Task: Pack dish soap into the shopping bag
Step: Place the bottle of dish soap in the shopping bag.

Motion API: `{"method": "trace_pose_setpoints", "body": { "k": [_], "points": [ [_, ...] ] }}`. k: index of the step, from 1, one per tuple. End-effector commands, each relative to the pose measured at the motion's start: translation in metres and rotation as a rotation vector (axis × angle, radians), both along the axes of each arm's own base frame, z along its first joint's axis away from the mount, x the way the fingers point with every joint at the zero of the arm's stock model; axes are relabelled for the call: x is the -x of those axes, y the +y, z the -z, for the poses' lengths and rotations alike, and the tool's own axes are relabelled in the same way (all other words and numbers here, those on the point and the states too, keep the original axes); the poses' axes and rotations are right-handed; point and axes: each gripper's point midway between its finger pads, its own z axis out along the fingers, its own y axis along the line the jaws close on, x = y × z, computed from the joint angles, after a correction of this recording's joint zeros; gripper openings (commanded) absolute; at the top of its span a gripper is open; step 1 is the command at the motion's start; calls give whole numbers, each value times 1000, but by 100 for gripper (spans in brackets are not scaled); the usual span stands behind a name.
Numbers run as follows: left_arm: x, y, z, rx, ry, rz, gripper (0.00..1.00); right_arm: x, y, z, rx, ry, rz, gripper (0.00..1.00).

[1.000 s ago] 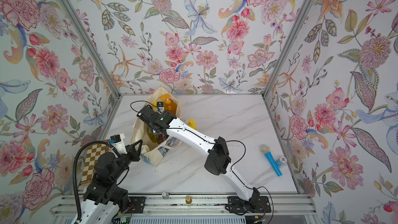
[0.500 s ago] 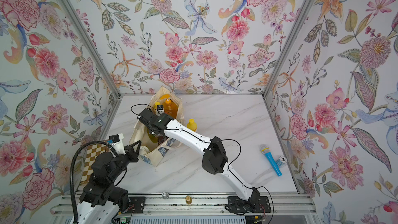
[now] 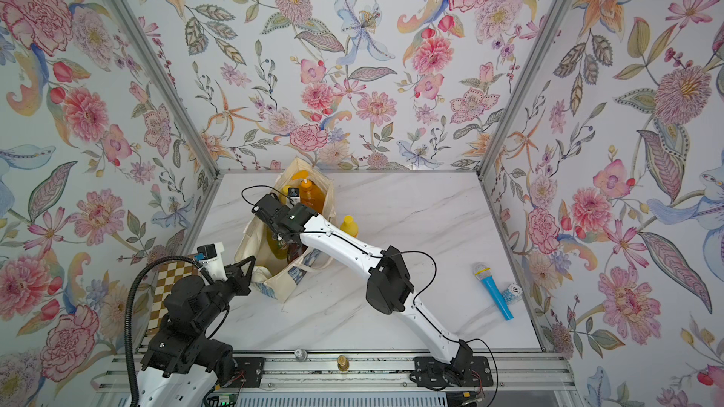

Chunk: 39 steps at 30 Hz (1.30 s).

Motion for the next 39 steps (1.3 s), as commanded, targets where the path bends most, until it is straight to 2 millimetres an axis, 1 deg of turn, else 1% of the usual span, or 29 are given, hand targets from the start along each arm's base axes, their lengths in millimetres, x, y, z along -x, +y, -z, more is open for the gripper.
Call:
{"method": "trace_pose_setpoints", "body": {
  "k": [1,6,11,13,14,20,25,34,39],
  "points": [
    [3,-2,-30,8,-78,15,0,-24,3,2,-42,-35,39,2],
    [3,-2,-35,8,-87,14,0,-23,2,1,-34,-30,14,13],
    [3,-2,-32,6,-77,13,0,-20,4,-2,-43,-19,-7,44],
    [2,-2,-30,6,-71,14,0,-18,4,-5,-47,-22,-10,52],
    [2,-2,-29,5,-68,15,0,-18,4,-7,-47,-22,-10,53],
    [1,-2,-22,-5,-52,11,0,-16,3,-22,-67,-33,-22,58],
    [1,-1,-18,-7,-43,7,0,-11,3,-40,-78,-63,-36,59],
    [1,-1,-16,-12,-44,8,0,-2,-2,-76,-88,-134,-47,61],
    [1,-1,-15,-12,-46,7,0,2,-3,-89,-92,-160,-56,61]
  ]
}}
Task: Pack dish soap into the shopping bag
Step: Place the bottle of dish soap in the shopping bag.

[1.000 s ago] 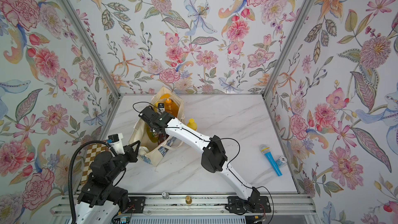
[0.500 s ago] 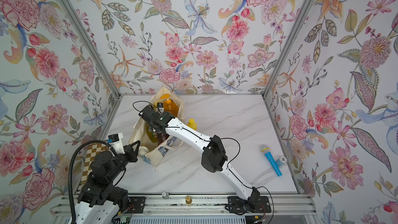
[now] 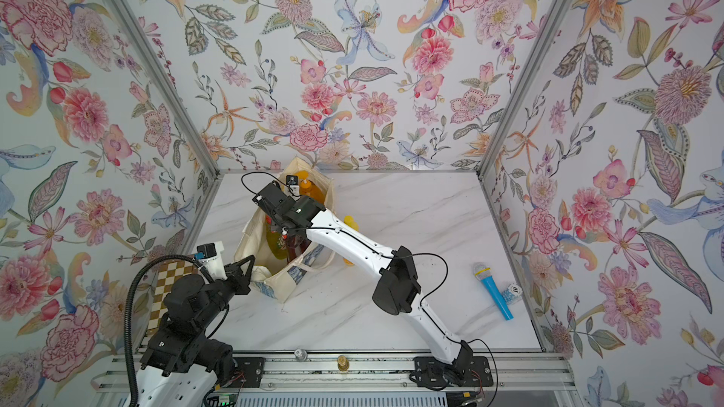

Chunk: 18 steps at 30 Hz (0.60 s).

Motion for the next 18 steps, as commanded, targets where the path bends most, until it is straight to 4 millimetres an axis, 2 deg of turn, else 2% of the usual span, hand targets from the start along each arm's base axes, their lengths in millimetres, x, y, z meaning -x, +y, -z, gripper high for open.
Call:
{"method": "trace_pose_setpoints", "body": {
  "k": [1,8,11,18],
  "points": [
    [2,-2,-13,-5,-51,18,0,5,-3,-27,-16,-56,-7,61],
    [3,-1,-14,-4,-55,11,0,11,4,-42,-32,-75,-60,60],
    [3,0,-15,-6,-59,5,0,16,1,-60,-26,-114,-84,60],
    [3,3,-35,-32,-102,-3,1,37,-18,-105,24,-224,-136,64]
  ]
}}
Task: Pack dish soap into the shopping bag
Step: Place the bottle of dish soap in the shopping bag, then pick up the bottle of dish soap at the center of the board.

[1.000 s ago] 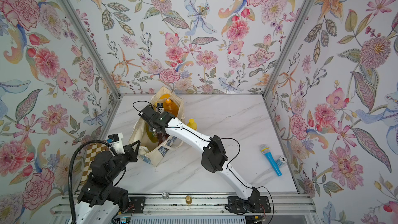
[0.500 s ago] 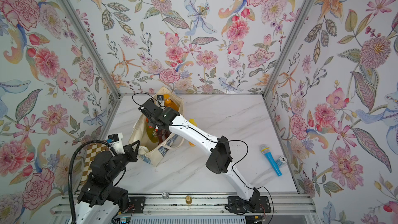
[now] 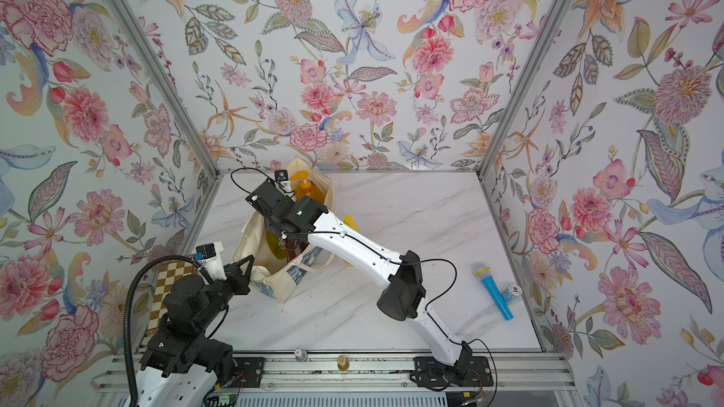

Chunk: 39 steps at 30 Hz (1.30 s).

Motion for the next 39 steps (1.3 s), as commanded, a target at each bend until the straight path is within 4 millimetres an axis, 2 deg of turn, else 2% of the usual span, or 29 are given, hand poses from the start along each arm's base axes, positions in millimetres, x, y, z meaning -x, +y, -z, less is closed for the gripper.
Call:
{"method": "trace_pose_setpoints", "body": {
  "k": [1,5,8,10,17,21,24,29,35,39],
  "points": [
    [2,2,-37,-19,-104,1,1,12,-24,-55,-7,-107,-15,64],
    [2,6,-46,-40,-125,-19,1,21,-43,-69,31,-146,-21,65],
    [2,10,-54,-63,-142,-35,1,25,-64,-72,71,-163,-3,65],
    [2,12,-58,-75,-150,-47,2,26,-78,-73,99,-176,14,68],
    [0,14,-58,-72,-151,-60,6,26,-128,-68,151,-185,108,73],
    [0,14,-55,-71,-140,-60,15,24,-155,-59,155,-158,151,77],
    [1,14,-53,-74,-131,-60,19,24,-172,-50,137,-129,179,74],
    [4,16,-53,-73,-132,-66,29,23,-184,-28,31,-69,140,75],
    [6,17,-58,-72,-147,-68,48,23,-187,-7,-146,-34,17,80],
    [6,17,-63,-80,-155,-68,60,24,-195,4,-113,-53,3,80]
  ]
}}
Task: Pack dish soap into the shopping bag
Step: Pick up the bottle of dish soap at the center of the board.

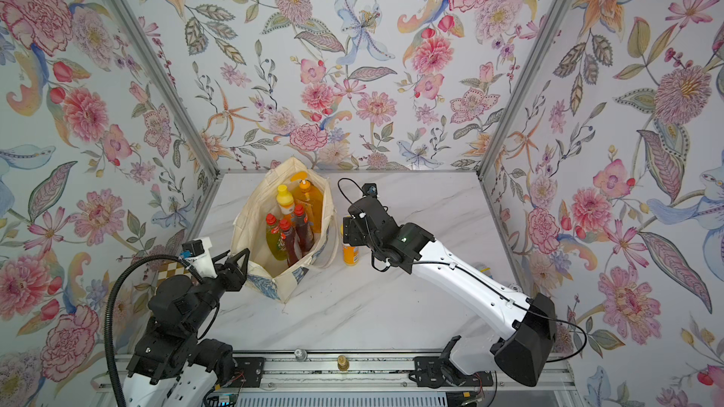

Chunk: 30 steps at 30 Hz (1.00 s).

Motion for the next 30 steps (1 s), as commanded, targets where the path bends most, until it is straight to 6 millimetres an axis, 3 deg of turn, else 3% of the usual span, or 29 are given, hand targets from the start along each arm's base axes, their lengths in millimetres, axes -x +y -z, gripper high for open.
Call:
{"method": "trace_pose_setpoints", "body": {
  "k": [1,7,11,30],
  "points": [
    [3,2,-23,-2,-59,-6,63,0,15,-18,-66,-67,-76,80],
    [4,7,-27,-10,-61,-30,82,-3,17,3,20,-57,-108,80],
    [4,10,-31,-14,-68,-48,99,-8,21,16,72,-46,-127,80],
    [-4,16,-19,-133,28,-72,99,-33,40,60,217,37,-210,82]
  ]
}}
